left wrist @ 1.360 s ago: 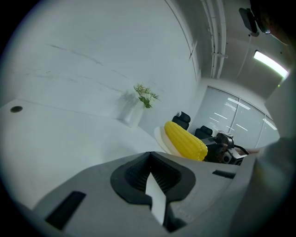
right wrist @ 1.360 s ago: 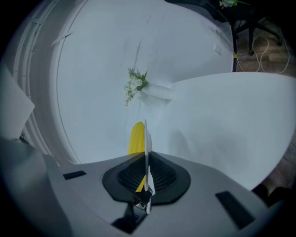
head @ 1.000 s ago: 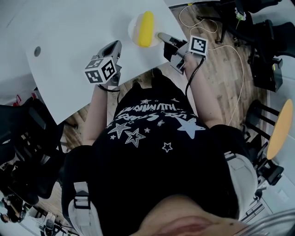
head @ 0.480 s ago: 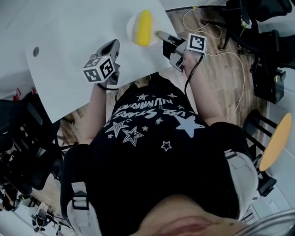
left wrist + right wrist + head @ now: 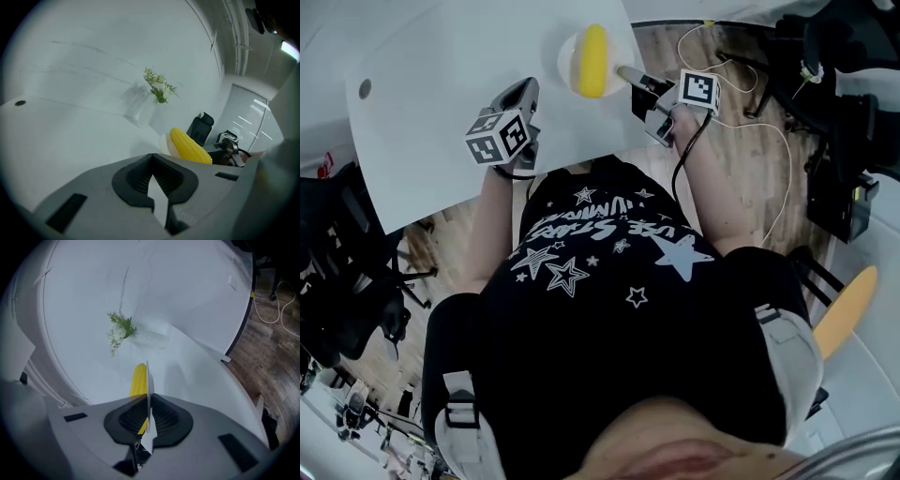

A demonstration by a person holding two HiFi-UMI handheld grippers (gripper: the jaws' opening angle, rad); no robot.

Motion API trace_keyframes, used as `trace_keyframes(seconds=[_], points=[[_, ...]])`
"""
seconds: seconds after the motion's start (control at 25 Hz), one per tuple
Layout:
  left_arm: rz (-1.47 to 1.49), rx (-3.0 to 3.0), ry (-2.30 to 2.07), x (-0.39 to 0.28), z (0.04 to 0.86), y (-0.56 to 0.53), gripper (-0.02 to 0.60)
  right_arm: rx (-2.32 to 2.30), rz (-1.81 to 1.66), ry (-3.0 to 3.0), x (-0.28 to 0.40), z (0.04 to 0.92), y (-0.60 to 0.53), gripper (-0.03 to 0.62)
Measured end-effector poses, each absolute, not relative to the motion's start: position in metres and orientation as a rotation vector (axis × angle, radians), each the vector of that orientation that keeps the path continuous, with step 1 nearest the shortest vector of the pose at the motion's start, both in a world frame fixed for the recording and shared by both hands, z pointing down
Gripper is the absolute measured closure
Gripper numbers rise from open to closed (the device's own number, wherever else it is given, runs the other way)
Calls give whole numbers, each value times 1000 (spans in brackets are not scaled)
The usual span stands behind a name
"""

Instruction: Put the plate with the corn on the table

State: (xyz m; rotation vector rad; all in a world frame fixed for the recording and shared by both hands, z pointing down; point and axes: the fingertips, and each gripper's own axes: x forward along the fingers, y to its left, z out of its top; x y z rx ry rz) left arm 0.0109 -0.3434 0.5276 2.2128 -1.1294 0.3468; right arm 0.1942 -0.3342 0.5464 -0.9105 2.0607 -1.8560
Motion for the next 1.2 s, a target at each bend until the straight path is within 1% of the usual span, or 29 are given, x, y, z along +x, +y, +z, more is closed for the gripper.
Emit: trace_keyframes(seconds=[0.56,0.96,1.2], points=[[378,2129,-1217,31,555,-357,575,-836,-1960,2101,203,586,-365,572],[381,2071,-1255,34,570,-360,575,-845,-2013,2093,208,604,-381,572],[378,2051,-1265,28,574,-363,575,-849,-2056,2093,197,610,-386,572]])
